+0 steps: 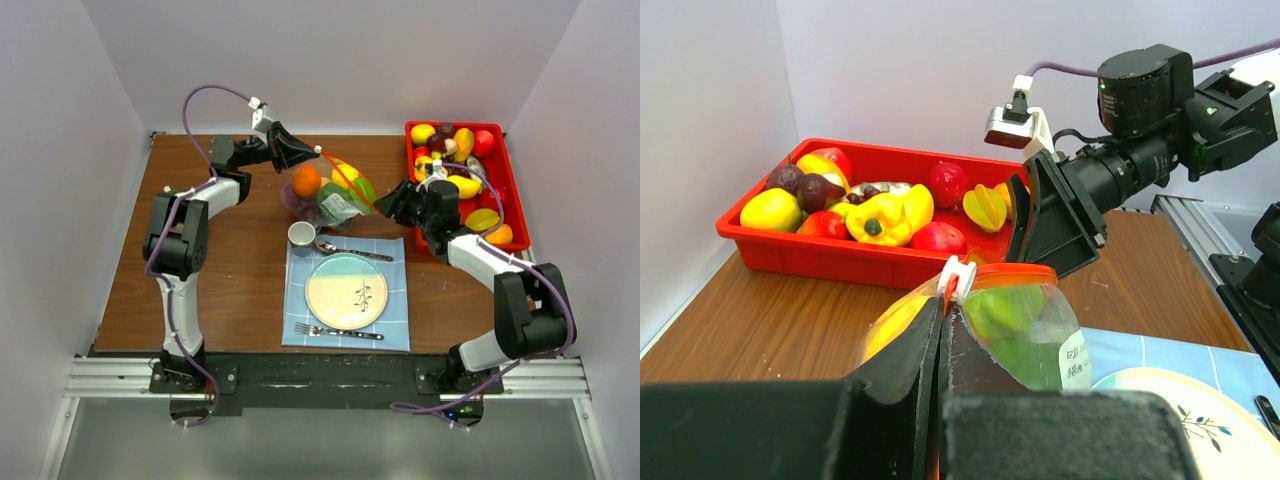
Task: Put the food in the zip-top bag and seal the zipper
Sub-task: Adjust the zipper food storage bag at the center of the board.
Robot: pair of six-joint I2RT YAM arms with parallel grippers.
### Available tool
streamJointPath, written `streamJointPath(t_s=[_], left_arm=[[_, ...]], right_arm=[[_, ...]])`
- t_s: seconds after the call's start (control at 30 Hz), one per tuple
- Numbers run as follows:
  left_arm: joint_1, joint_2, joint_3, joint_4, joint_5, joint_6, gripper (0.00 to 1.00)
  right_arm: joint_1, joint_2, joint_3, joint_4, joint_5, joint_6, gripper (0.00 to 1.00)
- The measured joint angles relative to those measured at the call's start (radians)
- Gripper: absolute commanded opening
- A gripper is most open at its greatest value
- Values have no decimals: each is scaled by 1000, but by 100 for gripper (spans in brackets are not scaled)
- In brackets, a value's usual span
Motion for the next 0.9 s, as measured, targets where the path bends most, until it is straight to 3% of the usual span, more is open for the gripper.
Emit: streamJointPath(t_s=[0.23,0.33,0.43,0.47,0.7,0.9], left_arm=[[0,0,0,0,0,0,0],[0,0,0,0,0,0,0],[0,0,0,0,0,0,0],[0,0,0,0,0,0,0],[1,0,0,0,0,0,0],[14,-5,-7,0,-48,13,0]], right_arm=[[0,11,0,16,14,-32,42],[2,24,0,51,-7,-29,29],[9,31,0,64,-23,-21,3],[10,31,0,66,-25,-20,0],[16,-13,55,-53,1,-39,0],[23,-82,335,-348,87,-124,0]])
